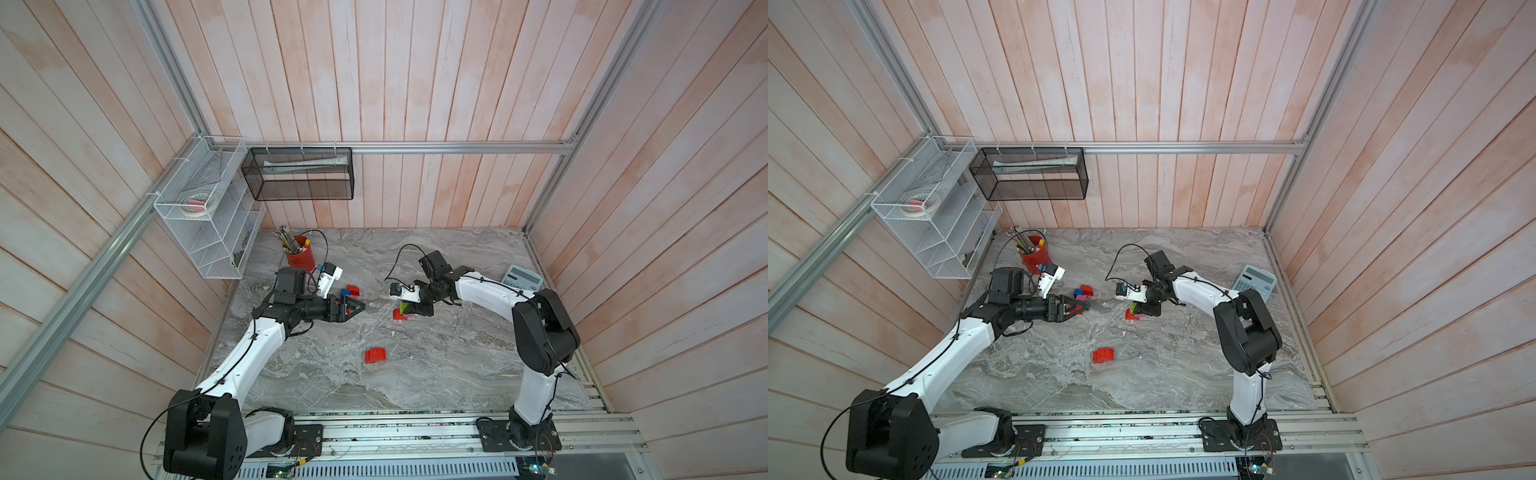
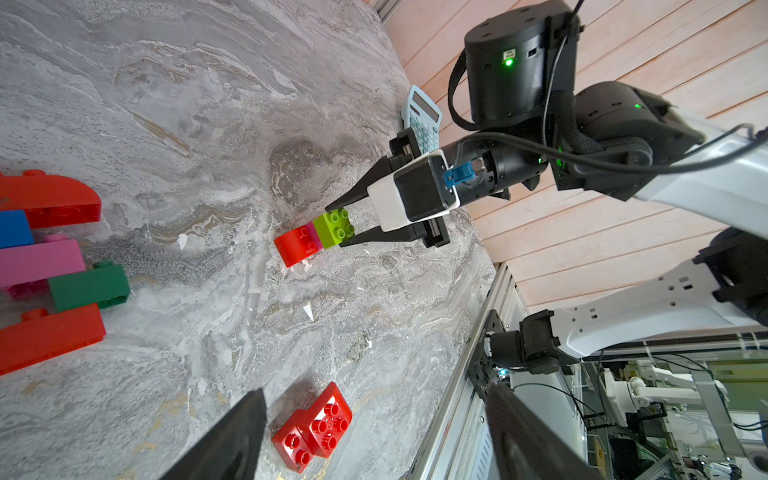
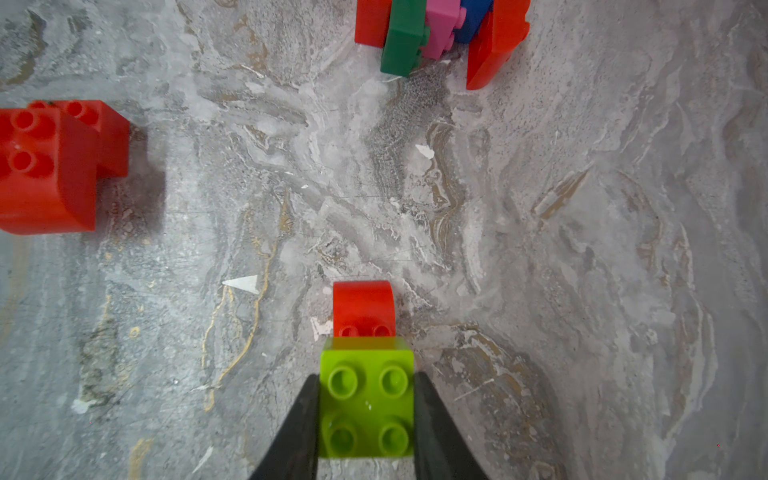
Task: Assemble the letter s with lego
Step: Assemble the lego brick with the lego brick.
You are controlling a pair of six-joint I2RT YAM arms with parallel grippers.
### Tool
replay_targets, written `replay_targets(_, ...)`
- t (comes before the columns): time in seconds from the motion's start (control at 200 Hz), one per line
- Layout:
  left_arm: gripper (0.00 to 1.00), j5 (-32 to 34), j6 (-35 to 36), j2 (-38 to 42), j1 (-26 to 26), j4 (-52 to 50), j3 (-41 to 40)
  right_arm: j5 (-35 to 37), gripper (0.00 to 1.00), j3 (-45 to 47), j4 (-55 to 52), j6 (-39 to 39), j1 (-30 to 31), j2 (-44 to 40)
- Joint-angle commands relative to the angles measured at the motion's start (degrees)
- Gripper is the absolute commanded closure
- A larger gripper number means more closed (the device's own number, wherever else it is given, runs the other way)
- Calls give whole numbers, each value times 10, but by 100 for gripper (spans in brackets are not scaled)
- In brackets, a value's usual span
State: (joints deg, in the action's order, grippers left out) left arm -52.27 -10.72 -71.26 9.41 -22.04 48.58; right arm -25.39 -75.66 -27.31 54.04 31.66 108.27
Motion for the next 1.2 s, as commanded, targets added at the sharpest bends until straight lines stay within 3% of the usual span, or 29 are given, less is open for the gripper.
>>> replay_targets(0.0,14,-7,10,-7,-3,1,-8,-2,79,-17,-16,3,-3,14)
replay_targets(0.77,14,-7,40,-14,-3,-23,-6,9,80,-39,-73,49,-8,48)
replay_targets(1.195,14,-7,47,-21,-3,-29,-1,4,80,-20,-46,37,1,55)
